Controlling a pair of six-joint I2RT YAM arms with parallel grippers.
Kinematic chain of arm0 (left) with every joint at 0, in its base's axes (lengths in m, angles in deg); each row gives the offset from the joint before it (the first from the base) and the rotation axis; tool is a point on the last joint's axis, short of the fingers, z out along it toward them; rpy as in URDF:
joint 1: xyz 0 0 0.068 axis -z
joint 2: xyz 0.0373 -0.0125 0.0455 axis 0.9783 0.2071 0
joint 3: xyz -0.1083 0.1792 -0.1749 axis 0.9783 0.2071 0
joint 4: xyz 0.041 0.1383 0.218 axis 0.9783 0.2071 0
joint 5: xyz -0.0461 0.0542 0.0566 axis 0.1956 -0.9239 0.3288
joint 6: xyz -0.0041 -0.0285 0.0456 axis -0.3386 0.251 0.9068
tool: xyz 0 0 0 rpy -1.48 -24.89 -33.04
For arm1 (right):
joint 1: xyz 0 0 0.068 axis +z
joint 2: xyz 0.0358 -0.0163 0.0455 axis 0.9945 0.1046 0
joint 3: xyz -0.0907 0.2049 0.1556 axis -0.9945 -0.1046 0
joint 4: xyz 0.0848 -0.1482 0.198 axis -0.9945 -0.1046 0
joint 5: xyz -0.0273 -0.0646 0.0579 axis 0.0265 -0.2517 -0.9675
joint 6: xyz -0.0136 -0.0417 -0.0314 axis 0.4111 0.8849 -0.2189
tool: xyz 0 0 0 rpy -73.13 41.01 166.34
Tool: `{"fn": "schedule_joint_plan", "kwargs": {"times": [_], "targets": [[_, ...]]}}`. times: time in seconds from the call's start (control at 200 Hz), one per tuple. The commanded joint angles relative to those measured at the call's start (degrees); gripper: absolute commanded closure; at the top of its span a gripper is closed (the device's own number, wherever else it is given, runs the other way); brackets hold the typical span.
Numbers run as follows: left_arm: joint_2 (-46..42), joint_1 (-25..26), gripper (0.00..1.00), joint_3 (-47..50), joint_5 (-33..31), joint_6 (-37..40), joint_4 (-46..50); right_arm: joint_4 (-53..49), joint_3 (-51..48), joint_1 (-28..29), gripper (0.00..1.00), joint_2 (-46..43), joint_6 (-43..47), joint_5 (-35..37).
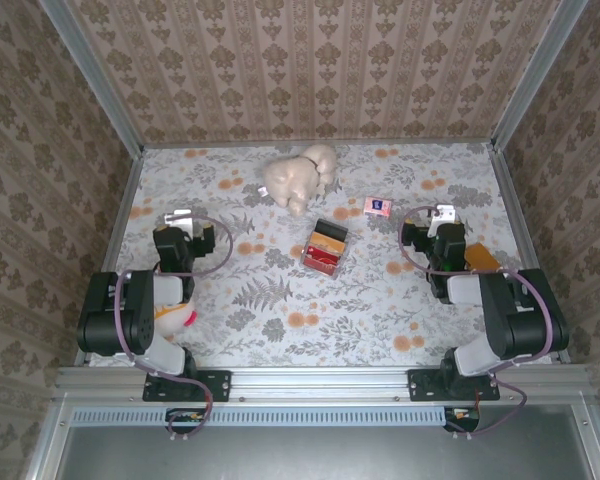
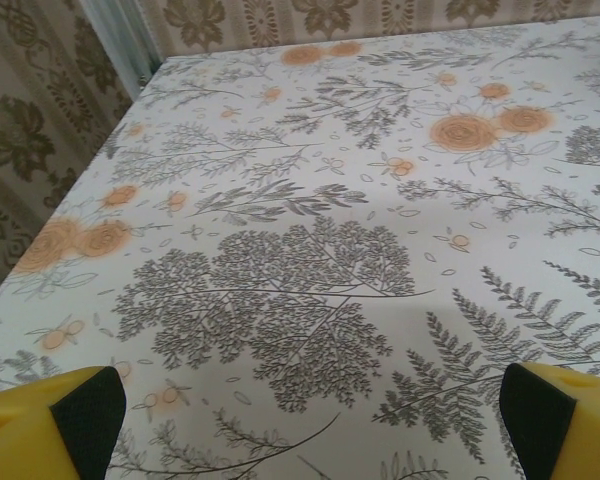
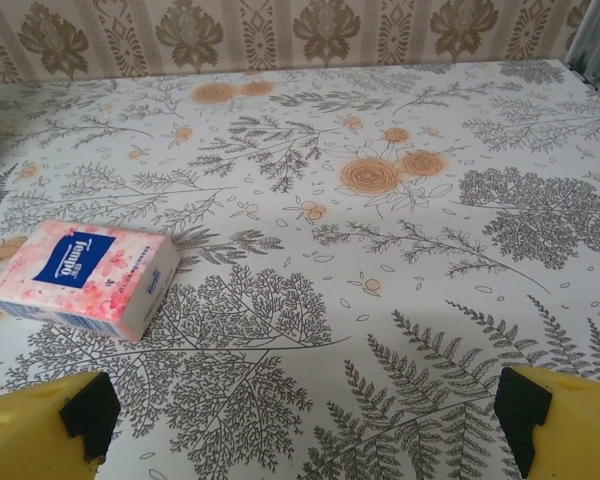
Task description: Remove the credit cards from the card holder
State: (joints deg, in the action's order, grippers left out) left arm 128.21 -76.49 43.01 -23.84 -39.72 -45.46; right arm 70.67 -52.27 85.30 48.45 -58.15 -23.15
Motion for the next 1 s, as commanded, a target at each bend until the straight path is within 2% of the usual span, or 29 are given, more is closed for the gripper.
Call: {"fn": "schedule_joint_plan", "kwargs": {"times": [0.0, 0.11, 0.205, 0.34, 0.41, 0.51, 0.74, 0.88, 0.995], "targets": [[-5.21, 0.45, 0.0, -0.62, -3.21, -1.69, 3.67, -6.31, 1.7, -0.15, 0.0, -7.11, 0.48, -0.52], [-9.93, 0.59, 0.0, -3.36, -4.26, -2.18, 12.98, -15.85, 4.09, -0.07, 0.0, -12.96, -1.78, 0.35], [-13.46, 0.62, 0.0, -8.12, -7.52, -7.07, 25.57, -24.52, 6.59, 0.02, 0.0, -18.08, -7.29, -0.08], [-17.57, 0.7, 0.0, -13.73, -7.21, -15.08, 38.64, -41.24, 12.9, 0.02, 0.0, -22.61, -16.98, 0.86], [-18.89, 0.72, 0.0, -16.54, -5.65, -19.28, 45.05, -50.59, 16.53, -0.06, 0.0, -23.48, -25.98, 3.09], [-19.66, 0.78, 0.0, -21.44, -2.31, -22.76, 52.9, -58.78, 20.7, -0.07, 0.0, -22.99, -28.7, -5.17], [-18.75, 1.62, 0.0, -28.23, 10.38, -26.67, 62.04, -62.76, 22.23, 0.22, 0.0, -20.42, -34.57, -19.91], [-17.45, 4.57, 0.0, -29.6, 12.27, -27.33, 63.33, -56.93, 20.18, 3.27, 0.0, -17.71, -40.1, -28.82], [-15.95, 6.9, 0.0, -31.13, 13.25, -27.4, 66.12, -53.36, 19.96, 9.57, 0.0, -14.4, -43.82, -29.19]]}}
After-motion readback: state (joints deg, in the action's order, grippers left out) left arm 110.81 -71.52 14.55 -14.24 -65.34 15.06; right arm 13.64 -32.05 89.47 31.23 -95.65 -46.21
